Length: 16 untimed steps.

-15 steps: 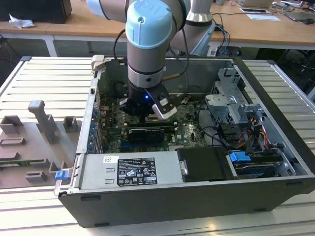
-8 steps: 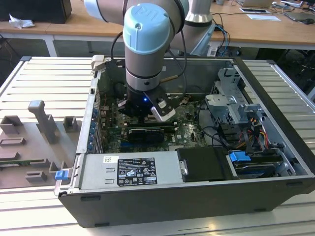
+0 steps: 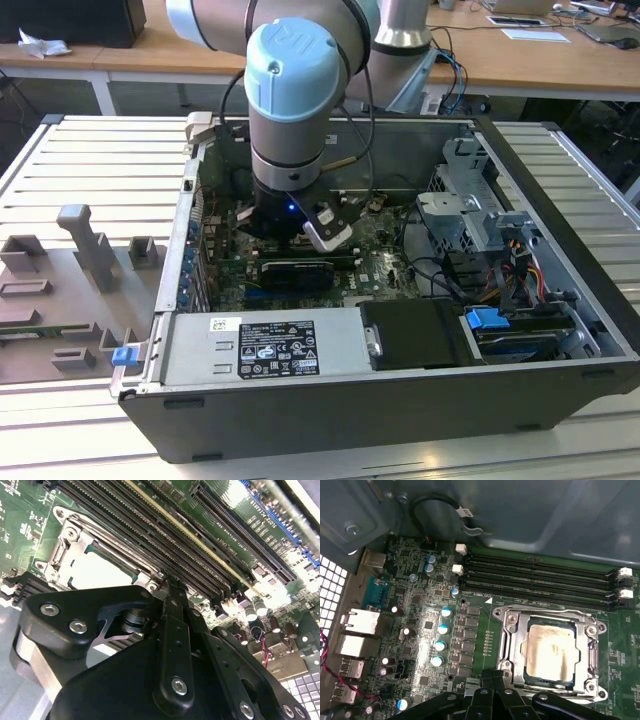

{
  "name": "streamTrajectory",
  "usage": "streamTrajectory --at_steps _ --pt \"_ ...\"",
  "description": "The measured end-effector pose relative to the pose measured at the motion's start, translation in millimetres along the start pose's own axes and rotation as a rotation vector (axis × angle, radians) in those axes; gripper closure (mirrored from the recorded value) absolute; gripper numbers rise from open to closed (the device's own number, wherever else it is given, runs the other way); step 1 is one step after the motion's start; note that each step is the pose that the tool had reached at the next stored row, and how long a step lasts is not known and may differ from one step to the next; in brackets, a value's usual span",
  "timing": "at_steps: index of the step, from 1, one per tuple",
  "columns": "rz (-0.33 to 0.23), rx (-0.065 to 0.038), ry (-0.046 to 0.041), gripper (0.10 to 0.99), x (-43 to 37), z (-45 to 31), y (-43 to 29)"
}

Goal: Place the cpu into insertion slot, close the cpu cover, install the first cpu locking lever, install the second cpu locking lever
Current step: 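Install the second cpu locking lever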

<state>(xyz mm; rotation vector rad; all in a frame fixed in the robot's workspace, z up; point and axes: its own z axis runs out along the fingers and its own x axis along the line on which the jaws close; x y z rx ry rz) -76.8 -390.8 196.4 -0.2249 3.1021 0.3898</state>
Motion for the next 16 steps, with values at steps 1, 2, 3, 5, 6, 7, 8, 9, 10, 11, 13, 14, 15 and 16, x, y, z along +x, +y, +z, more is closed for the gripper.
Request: streamTrajectory --at_steps 1,2,3,5,6,7,8,9,10,11,13,14,15,16 --pt "-0.001 -0.002 -0.0009 0.980 1.1 0.3 -0.1" --pt "-0.001 -0.003 -0.0012 0.980 1.7 0.4 -0.1" --pt "-0.001 -0.003 -0.0015 0.980 2.2 0.4 0.0" --pt "-0.002 -0.004 -0.0017 0.980 2.6 -0.2 0.1" --pt "-0.002 -0.004 -0.0017 0.980 2.6 -1.2 0.4" --pt "-0.002 -0.004 -0.0018 0.980 2.5 -2.8 0.9" --pt "-0.002 -0.004 -0.0018 0.980 2.5 -3.5 1.1" --pt "-0.002 -0.004 -0.0017 0.980 2.5 -4.2 1.2" --pt "-0.002 -0.004 -0.0016 0.980 2.4 -7.6 2.0" --pt "-0.001 -0.004 -0.0015 0.980 2.4 -9.6 2.5" --pt "-0.002 -0.004 -0.0017 0.980 2.3 -11.5 3.1" --pt "-0.002 -0.004 -0.0015 0.980 2.3 -12.4 3.2" --pt "-0.002 -0.004 -0.0014 0.980 2.3 -13.4 3.5" --pt "-0.001 -0.004 -0.0012 0.980 2.2 -15.2 3.9"
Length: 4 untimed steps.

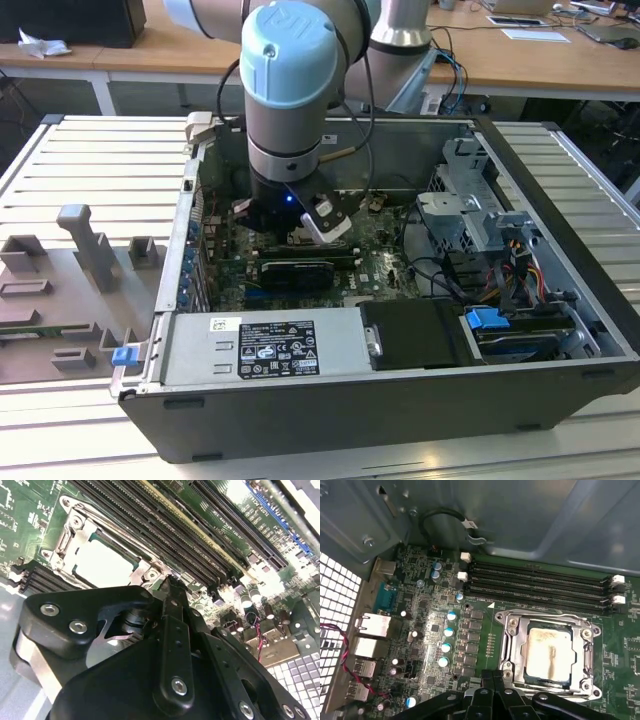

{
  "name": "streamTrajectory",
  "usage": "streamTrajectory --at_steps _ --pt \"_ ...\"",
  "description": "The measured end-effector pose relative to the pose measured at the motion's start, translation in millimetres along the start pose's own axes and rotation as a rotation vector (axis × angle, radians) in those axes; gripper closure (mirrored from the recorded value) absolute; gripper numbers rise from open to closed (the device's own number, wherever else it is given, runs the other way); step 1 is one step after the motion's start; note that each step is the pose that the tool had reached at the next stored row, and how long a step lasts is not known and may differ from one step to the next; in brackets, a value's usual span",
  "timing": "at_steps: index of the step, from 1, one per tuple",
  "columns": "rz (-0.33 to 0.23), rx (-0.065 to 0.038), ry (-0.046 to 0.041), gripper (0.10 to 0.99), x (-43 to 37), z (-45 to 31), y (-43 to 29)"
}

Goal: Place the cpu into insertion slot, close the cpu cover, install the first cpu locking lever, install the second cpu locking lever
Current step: 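Install the second cpu locking lever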

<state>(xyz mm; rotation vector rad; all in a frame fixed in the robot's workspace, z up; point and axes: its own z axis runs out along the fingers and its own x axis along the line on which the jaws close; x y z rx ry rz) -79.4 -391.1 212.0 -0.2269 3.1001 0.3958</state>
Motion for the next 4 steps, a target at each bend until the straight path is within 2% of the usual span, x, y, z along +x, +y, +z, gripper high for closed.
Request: streamTrajectory --at_steps 4 --pt "0.000 0.000 0.0000 0.980 -0.1 -4.3 1.1"
